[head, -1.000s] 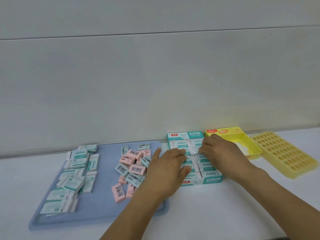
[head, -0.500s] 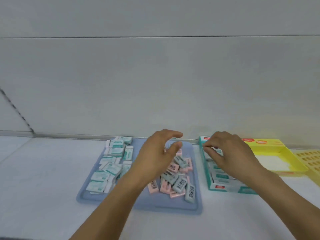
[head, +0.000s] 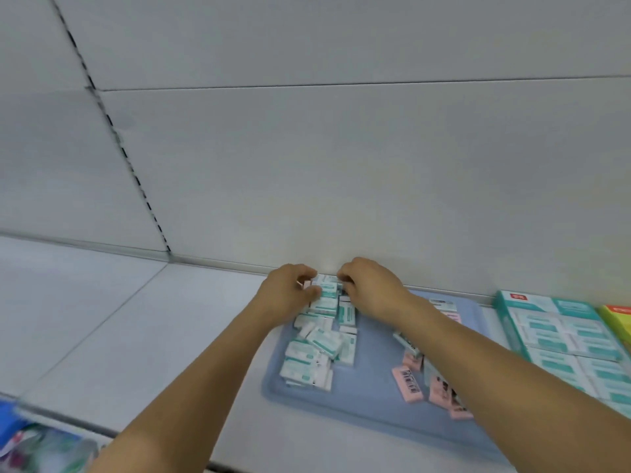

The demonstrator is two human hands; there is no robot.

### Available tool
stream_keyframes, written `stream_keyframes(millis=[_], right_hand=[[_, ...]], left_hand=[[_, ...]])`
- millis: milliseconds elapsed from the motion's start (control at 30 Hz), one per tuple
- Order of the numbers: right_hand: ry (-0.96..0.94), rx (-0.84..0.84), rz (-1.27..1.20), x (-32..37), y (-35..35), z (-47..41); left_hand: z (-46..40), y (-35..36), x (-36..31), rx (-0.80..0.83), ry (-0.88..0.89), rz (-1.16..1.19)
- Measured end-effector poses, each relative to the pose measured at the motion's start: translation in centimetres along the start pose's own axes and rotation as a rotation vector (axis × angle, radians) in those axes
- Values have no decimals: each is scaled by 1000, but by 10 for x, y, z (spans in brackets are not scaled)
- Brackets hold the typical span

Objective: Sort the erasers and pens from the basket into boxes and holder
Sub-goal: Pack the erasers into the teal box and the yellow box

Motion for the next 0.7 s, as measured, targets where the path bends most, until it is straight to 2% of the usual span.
stream_keyframes(millis=[167, 267, 333, 467, 600, 700], right_hand=[[10, 10, 114, 4, 8, -10], [53, -24, 111, -3, 3, -6], [105, -77, -26, -12, -5, 4], [217, -192, -490, -27, -31, 35], [297, -235, -907, -39, -54, 75], [312, -337, -984, -61, -83, 109]], left_hand=[[-1, -5, 6, -89, -11, -23], [7, -10, 10, -146, -34, 46], [15, -17, 9, -205, -39, 118], [40, -38, -1, -357, -44, 311], [56, -34, -24, -307, -83, 727], [63, -25, -60, -231, -31, 816]])
Point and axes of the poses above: each hand's wrist, its own z-axis away from the middle knuckle, its own y-axis out of the palm, x = y × z, the point moved 9 cm from there along -z, towards the middle knuckle, and after that the axes turned 11 degrees about -z, right-handed, at the moved point
